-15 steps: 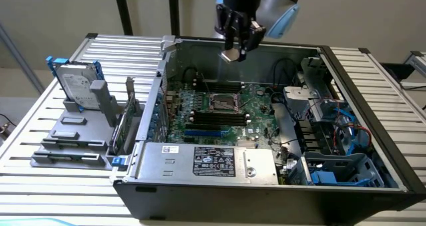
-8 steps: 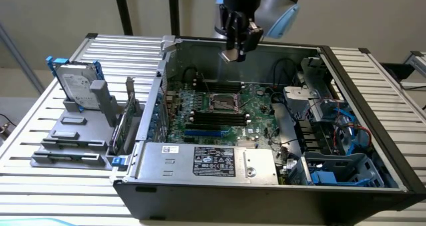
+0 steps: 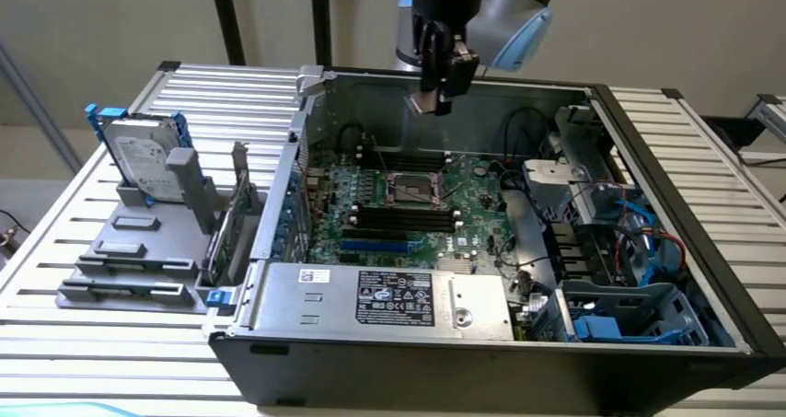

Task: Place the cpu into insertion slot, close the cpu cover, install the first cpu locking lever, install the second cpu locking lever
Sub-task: 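Place the cpu into insertion slot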

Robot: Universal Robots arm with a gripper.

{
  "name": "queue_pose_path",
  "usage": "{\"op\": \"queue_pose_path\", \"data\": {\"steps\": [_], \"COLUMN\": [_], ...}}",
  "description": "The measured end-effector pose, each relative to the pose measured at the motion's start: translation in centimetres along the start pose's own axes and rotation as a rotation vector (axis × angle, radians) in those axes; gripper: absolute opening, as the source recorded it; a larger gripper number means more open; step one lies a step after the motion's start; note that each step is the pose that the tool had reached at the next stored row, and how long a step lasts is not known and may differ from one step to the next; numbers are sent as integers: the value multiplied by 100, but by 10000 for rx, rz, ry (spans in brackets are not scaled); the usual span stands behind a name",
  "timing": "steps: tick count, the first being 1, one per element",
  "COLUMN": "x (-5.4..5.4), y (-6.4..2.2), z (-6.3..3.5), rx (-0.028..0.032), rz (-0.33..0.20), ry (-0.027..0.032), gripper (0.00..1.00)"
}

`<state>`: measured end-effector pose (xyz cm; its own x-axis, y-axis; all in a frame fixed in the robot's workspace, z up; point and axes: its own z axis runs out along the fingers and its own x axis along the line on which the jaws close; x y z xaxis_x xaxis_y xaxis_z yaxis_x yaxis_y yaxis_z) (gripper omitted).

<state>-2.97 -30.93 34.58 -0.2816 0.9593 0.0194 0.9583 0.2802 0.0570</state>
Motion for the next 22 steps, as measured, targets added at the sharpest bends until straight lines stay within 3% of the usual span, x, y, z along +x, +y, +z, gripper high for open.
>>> {"op": "queue_pose_path", "data": {"steps": [15, 22], "x": [0, -14], "y": [-1, -9], "z": [30, 110], "rx": [-40, 102], "rz": [2720, 3019], "ry": [-155, -150], "gripper": [55, 55]}}
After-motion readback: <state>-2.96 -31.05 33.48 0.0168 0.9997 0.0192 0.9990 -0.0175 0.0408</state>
